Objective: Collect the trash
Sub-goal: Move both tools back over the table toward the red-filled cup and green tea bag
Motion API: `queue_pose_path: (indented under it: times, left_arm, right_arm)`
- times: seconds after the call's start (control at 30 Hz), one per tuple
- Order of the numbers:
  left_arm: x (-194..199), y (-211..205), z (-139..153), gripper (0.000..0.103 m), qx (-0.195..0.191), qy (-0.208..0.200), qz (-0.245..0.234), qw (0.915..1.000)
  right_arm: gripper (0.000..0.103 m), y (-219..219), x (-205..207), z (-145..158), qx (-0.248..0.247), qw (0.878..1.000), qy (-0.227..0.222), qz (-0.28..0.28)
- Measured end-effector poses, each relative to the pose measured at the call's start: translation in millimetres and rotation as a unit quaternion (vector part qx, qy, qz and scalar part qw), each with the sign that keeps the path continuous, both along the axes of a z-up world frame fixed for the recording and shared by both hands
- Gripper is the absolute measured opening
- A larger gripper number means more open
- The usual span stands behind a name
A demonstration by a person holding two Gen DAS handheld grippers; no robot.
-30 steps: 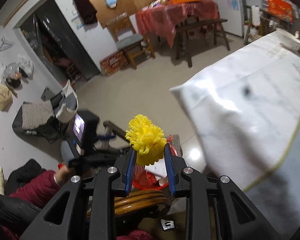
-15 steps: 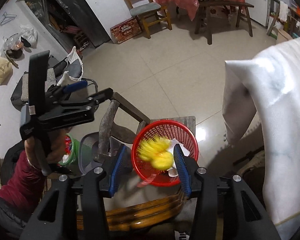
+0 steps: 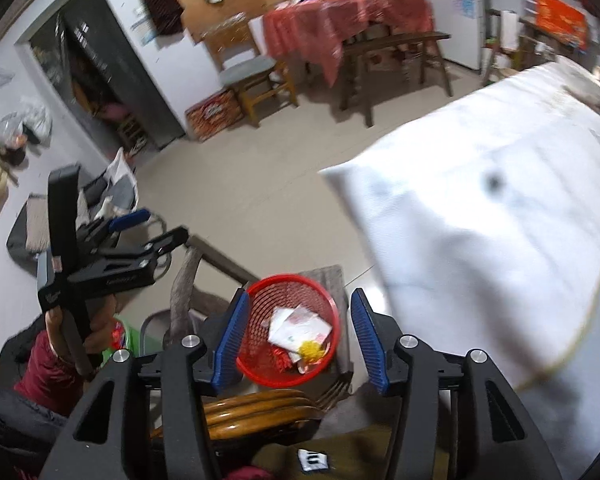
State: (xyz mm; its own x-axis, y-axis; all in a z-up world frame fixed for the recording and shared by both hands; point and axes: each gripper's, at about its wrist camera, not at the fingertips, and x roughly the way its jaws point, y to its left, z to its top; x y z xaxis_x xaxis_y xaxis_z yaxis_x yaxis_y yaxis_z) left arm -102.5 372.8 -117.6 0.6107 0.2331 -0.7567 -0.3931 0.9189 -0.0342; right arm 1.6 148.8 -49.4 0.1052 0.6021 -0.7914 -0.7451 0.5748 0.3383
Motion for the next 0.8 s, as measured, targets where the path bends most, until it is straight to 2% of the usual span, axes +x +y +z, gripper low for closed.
queue_pose_path:
  times: [0.23, 0.47, 0.8]
  left_arm:
    - [13.7, -33.1, 29.6, 0.096, 0.01, -0.032, -0.034, 0.9989]
    - [31.9, -77.1, 57.2, 0.096, 0.016, -0.059, -0.082, 0.9948]
    - [73.7, -159.9, 75.1, 0.096, 0.014, -0.071, -0.168, 0.9832]
  right_arm:
    - [0.061, -60.9, 21.8, 21.5, 0.03, 0.996, -0.035, -0.07]
    - [0.07, -134.2, 34.5, 32.0, 0.055, 0.986, -0.066, -0.145]
    - [0.073, -262.3, 59.2, 24.9, 0.08, 0.954, -0.076, -0.279]
